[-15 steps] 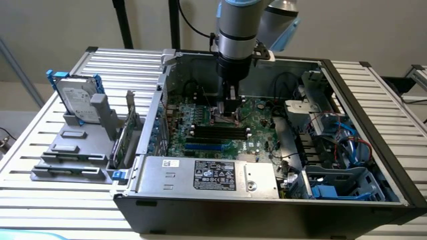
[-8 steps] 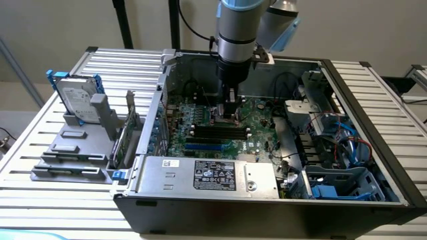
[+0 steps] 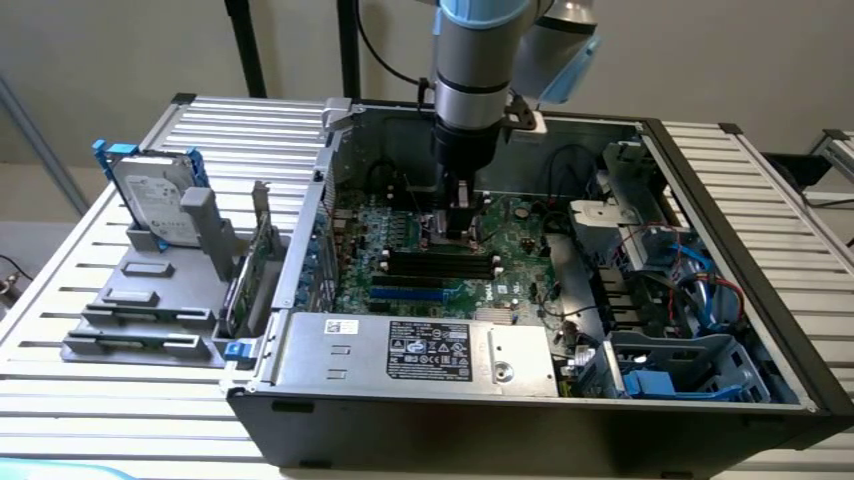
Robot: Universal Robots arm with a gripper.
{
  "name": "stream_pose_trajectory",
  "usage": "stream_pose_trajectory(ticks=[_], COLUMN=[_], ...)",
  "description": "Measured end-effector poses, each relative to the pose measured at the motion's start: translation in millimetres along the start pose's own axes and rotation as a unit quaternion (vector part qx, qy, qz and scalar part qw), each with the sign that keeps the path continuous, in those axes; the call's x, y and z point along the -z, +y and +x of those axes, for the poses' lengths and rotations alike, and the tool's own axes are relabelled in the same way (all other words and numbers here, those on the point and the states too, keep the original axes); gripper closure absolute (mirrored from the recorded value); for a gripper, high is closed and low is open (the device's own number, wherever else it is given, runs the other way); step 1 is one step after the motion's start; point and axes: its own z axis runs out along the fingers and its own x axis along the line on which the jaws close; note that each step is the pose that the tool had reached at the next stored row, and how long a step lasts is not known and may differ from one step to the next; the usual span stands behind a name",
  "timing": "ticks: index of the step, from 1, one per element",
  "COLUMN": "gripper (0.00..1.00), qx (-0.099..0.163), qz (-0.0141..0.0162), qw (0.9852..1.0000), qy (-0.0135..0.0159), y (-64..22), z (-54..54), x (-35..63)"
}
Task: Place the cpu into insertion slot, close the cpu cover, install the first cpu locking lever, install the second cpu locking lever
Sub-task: 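Place the cpu into insertion slot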
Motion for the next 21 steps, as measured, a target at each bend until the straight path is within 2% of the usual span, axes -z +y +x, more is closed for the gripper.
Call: stream_pose_trajectory(ticks=[3,7,14,21], gripper=[0.45,0.45,0.45,0.45], qx=[-0.002,-0.005,-0.011,-0.013], qz=[-0.0001,-0.0002,-0.0005,-0.0005], qw=[1.0,1.0,0.9999,0.9998], qy=[-0.0007,-0.0032,-0.0106,-0.0118], y=[-0.1,-0.1,-0.2,-0.9], z=[1.0,2.4,3.5,3.7], x=[-2.0,-4.5,-9.4,-11.8])
